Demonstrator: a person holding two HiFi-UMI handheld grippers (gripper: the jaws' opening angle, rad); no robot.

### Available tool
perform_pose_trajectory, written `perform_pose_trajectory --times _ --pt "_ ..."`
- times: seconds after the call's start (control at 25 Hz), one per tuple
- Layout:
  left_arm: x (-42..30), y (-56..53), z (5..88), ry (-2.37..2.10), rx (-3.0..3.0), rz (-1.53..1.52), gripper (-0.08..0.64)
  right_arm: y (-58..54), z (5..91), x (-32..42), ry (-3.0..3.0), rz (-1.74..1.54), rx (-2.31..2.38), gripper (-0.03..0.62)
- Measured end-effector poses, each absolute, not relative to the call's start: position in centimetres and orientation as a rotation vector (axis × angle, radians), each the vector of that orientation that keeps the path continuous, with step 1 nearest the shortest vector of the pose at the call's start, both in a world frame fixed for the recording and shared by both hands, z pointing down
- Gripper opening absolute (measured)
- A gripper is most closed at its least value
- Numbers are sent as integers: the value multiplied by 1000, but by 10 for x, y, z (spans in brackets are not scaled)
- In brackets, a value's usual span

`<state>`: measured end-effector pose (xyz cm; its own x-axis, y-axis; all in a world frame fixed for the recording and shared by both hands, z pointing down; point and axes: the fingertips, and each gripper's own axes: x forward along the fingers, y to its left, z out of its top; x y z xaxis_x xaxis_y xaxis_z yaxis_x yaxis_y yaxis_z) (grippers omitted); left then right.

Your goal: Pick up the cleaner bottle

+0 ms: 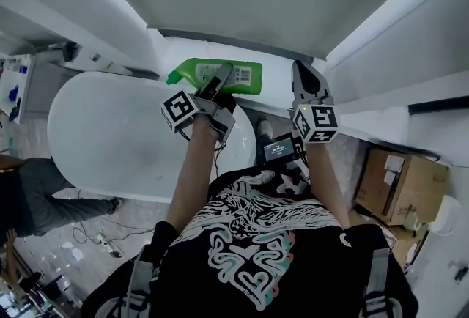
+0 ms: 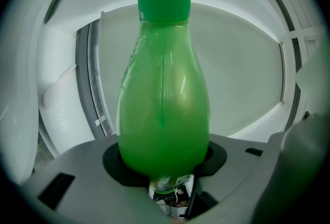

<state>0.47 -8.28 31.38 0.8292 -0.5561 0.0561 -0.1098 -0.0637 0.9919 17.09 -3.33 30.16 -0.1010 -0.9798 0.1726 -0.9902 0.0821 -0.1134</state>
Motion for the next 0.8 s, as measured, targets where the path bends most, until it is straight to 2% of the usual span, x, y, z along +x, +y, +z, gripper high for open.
perform_pose_trajectory --times 0.8 --pt "13 -83 305 -492 1614 -406 199 -35 298 175 -2259 271 2080 26"
